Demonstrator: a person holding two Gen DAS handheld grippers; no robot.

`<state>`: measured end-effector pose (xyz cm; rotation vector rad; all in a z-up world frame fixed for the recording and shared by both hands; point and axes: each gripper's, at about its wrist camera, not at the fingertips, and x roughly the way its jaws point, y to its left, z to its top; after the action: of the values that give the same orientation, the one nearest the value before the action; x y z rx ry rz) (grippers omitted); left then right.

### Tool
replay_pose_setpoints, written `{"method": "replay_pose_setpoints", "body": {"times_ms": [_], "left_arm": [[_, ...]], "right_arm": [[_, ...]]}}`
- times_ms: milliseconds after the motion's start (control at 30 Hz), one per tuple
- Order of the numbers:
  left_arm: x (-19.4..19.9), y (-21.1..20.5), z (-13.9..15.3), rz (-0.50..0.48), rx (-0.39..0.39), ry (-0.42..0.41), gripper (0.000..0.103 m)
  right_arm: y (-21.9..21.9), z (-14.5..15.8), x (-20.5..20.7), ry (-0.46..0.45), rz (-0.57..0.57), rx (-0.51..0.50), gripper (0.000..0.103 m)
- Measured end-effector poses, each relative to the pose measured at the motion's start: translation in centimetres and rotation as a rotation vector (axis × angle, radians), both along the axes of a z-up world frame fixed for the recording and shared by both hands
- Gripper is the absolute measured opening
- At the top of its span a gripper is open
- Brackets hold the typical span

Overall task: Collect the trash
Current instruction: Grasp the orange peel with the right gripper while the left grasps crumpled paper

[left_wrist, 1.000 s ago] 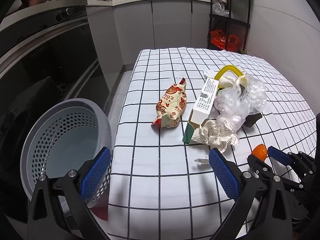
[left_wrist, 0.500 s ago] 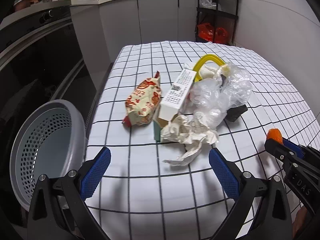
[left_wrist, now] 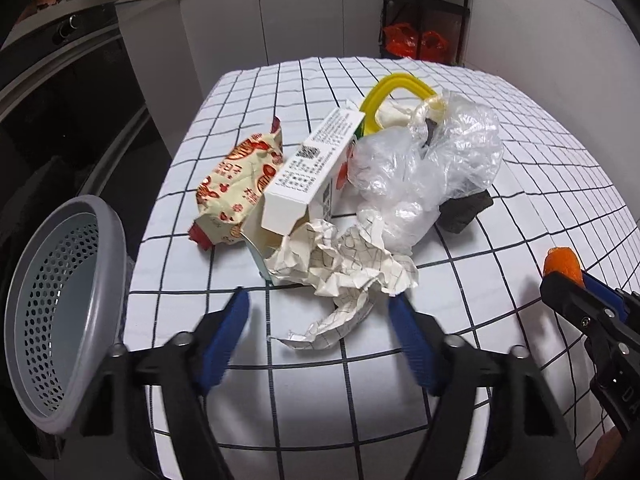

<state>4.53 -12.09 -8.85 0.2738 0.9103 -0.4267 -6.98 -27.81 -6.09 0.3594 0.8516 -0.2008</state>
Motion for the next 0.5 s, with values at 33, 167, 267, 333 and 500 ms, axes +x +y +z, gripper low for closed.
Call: {"method": "replay_pose_setpoints", "body": {"times_ms": [33,167,267,333,500], "left_arm": [[0.0,-0.1,-0.2,-0.004,0.001,0.008,0.052],[-0.6,-0.1,-0.1,-0.033,-0.004,0.014,0.022],[-1.0,0.2,0.7,-0.035,-0.009,-0.009,0.022],[-1.4,0.8,1.5,-0.043,-0.019,-0.026,0.022],[-2.5,2.1,3.1,-0.060,-0.028,-0.075,0.022]], "right_arm": [[0.0,0.0,0.0,0.000,0.002,0.000,0.027],[0.2,0.1,0.0,-0.005,0.008,-0.001,0.027],[0.3,0.2,0.1,-0.010,0.014,-0.001,0.027],[0.6,0.4,0.0,-0.015,0.018,-0.006,0.027],[1.0,0.8,-0.2,-0.032,0.028,-0.006,0.027]]}}
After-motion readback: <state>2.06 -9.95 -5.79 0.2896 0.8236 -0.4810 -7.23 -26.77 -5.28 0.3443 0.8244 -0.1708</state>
